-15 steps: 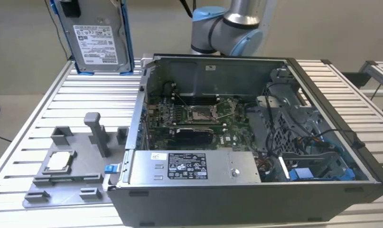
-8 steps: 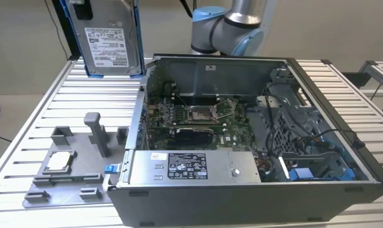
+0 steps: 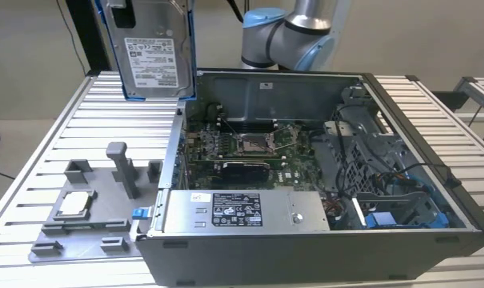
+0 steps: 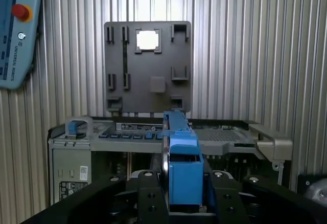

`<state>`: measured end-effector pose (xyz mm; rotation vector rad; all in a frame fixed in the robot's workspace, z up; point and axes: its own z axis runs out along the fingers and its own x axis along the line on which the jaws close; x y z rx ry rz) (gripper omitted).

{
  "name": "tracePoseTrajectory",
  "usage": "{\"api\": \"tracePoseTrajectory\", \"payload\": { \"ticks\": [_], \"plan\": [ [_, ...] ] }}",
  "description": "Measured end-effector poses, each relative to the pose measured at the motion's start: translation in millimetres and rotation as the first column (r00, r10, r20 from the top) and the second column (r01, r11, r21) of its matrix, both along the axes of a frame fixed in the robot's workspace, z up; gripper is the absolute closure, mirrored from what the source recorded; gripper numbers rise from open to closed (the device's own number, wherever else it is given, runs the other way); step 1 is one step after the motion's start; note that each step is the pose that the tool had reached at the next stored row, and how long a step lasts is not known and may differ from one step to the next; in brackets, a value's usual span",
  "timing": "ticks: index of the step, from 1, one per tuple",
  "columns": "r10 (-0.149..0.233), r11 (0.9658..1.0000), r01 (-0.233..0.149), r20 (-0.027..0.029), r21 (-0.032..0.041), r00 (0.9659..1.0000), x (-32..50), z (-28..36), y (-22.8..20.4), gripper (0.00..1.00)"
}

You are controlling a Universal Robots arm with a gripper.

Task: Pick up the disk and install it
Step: 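Pick up the disk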

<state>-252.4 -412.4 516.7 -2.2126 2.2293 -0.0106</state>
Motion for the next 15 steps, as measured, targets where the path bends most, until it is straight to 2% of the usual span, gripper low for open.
{"api": "tracePoseTrajectory", "payload": {
  "ticks": [7,15],
  "plan": [
    [0.000,1.0000,0.000,-0.0012,0.0000,1.0000,16.2,0.0,-4.7,1.00],
    [0.000,1.0000,0.000,-0.0039,0.0000,1.0000,36.6,0.0,-13.5,1.00]
  ]
}}
